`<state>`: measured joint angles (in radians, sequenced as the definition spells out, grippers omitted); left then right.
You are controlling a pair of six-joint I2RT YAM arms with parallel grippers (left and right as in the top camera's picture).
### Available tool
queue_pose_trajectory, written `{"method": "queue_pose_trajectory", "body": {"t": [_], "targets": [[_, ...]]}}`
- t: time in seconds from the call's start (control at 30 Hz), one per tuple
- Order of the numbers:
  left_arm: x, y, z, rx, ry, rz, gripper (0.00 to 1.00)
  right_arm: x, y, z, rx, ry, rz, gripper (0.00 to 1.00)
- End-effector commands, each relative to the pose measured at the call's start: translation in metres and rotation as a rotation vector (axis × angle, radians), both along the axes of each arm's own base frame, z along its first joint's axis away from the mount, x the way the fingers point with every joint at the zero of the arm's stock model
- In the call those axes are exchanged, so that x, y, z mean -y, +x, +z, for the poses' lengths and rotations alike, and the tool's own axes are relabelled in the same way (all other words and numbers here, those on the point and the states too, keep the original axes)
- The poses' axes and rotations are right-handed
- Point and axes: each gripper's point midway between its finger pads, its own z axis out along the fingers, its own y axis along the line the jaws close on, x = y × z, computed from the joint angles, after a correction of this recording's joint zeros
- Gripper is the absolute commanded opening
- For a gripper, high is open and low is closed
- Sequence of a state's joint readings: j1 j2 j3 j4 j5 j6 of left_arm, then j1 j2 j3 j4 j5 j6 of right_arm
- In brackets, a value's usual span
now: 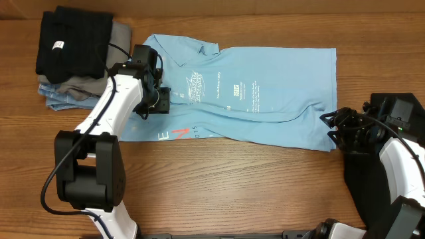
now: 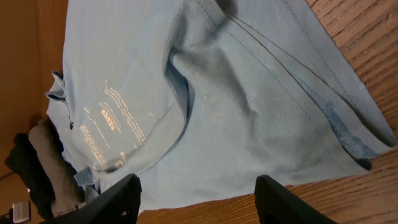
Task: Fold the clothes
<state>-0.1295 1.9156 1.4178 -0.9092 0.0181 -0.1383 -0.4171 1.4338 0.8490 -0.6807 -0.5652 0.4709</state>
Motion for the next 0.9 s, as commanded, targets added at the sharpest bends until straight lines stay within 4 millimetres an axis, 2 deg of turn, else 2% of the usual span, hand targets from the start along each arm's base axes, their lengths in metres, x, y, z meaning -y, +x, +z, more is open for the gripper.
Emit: {"method": "queue_pose_trajectory", "body": {"t": [0.0, 0.17, 0.3, 0.4, 0.47, 0.53, 0.6, 0.67, 0.87], "targets": [[-0.024, -0.003, -0.021, -0.031, 0.152, -0.014, 0.46, 0.001, 0.008, 0.008, 0.028, -0.007, 0.009, 0.63], [-0.033, -0.004, -0.050, -0.083, 0.209, -0.012, 0.43, 0.001, 0.008, 0.008, 0.028, -0.008, 0.009, 0.63], [-0.035, -0.001, -0.055, -0.078, 0.224, -0.010, 0.34, 0.001, 0.008, 0.008, 0.028, -0.008, 0.009, 0.63], [-0.035, 0.004, -0.052, -0.058, 0.223, 0.001, 0.25, 0.002, 0.009, 0.008, 0.035, -0.011, 0.009, 0.63], [-0.034, 0.007, -0.049, -0.049, 0.221, 0.013, 0.15, 0.002, 0.010, 0.009, 0.041, -0.014, 0.009, 0.64], [-0.034, 0.010, -0.045, -0.044, 0.219, 0.013, 0.12, 0.002, 0.010, 0.009, 0.042, -0.014, 0.009, 0.64], [-0.033, 0.013, -0.038, -0.042, 0.219, 0.013, 0.11, 0.002, 0.010, 0.009, 0.042, -0.014, 0.009, 0.64], [-0.035, 0.018, -0.028, -0.034, 0.229, 0.015, 0.16, 0.002, 0.011, 0.009, 0.043, -0.015, 0.010, 0.64], [-0.048, 0.045, 0.000, 0.058, 0.310, 0.041, 0.22, 0.003, 0.011, 0.009, 0.048, -0.017, 0.010, 0.64]]}}
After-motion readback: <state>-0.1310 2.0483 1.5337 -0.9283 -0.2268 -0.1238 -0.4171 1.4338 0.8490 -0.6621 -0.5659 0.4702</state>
